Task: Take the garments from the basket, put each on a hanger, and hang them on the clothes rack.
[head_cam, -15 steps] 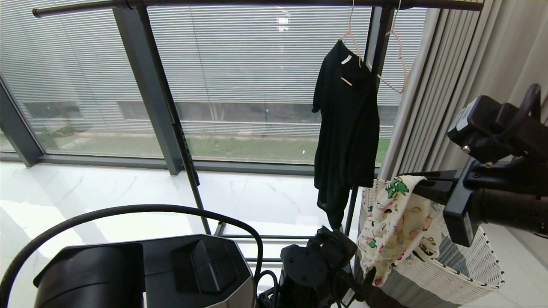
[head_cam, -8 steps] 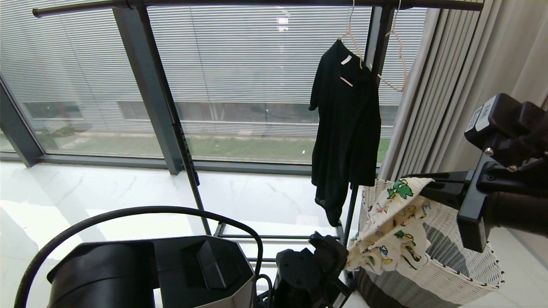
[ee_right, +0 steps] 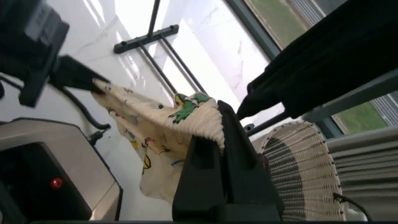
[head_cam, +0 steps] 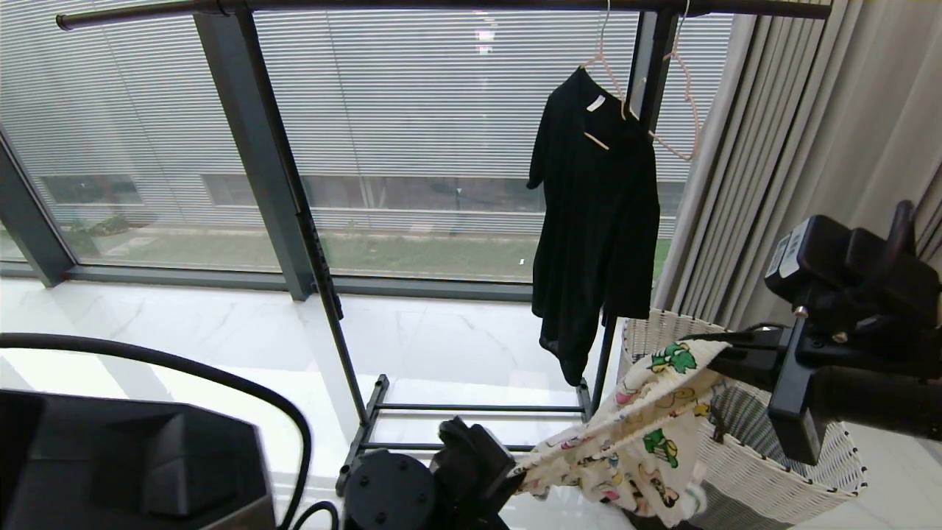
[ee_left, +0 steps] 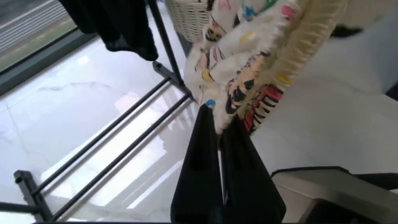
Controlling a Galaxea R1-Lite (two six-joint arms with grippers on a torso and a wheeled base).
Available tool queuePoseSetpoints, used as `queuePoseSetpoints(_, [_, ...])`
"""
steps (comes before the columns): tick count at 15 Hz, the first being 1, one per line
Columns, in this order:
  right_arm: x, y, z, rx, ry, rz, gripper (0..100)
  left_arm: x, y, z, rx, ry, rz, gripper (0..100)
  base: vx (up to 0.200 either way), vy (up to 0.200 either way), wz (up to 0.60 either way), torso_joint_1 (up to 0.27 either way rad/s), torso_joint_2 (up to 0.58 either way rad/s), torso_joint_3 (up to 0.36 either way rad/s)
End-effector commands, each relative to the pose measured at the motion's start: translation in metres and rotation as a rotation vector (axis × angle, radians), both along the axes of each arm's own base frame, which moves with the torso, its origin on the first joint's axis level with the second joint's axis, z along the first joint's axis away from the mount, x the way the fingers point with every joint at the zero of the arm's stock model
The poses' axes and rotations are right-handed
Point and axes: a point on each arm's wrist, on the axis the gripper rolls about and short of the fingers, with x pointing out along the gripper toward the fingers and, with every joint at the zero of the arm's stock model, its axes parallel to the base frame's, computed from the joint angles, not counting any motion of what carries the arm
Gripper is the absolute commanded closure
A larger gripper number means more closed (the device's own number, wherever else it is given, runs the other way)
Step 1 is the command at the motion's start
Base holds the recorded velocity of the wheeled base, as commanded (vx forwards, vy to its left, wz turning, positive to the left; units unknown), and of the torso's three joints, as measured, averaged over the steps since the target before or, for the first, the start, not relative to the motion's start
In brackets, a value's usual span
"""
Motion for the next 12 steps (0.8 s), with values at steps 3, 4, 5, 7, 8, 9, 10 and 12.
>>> queuePoseSetpoints(3, [0.001, 0.024, -0.017, -0.047, 0.038, 0.071, 100, -0.045, 0.072, 0.039, -0.022, -0.025, 0.052, 100, 0.0, 0.0, 0.0, 0.0, 0.0, 0.0])
queuePoseSetpoints(4, [0.002, 0.028, -0.018, -0.043, 0.033, 0.081, 100, -0.046, 0.079, 0.043, -0.027, -0.033, 0.077, 100, 0.0, 0.0, 0.0, 0.0, 0.0, 0.0])
queuePoseSetpoints(5, [0.001, 0.032, -0.018, -0.037, 0.028, 0.093, 100, -0.043, 0.084, 0.048, -0.023, -0.043, 0.105, 100, 0.0, 0.0, 0.0, 0.0, 0.0, 0.0])
queuePoseSetpoints(7, [0.001, 0.037, -0.019, -0.038, 0.027, 0.107, 100, -0.028, 0.086, 0.067, -0.053, -0.076, 0.166, 100, 0.0, 0.0, 0.0, 0.0, 0.0, 0.0])
queuePoseSetpoints(8, [0.0, 0.037, -0.019, -0.04, 0.025, 0.111, 100, -0.02, 0.084, 0.078, -0.071, -0.094, 0.186, 100, 0.0, 0.0, 0.0, 0.0, 0.0, 0.0])
queuePoseSetpoints(9, [0.0, 0.038, -0.019, -0.042, 0.025, 0.113, 100, -0.006, 0.082, 0.105, -0.08, -0.105, 0.217, 100, 0.0, 0.0, 0.0, 0.0, 0.0, 0.0])
queuePoseSetpoints(10, [0.0, 0.038, -0.019, -0.044, 0.022, 0.112, 100, -0.003, 0.082, 0.122, -0.066, -0.086, 0.221, 100, 0.0, 0.0, 0.0, 0.0, 0.0, 0.0])
queuePoseSetpoints(12, [0.001, 0.038, -0.02, -0.046, 0.023, 0.11, 100, -0.009, 0.086, 0.144, -0.021, -0.033, 0.208, 100, 0.0, 0.0, 0.0, 0.0, 0.0, 0.0])
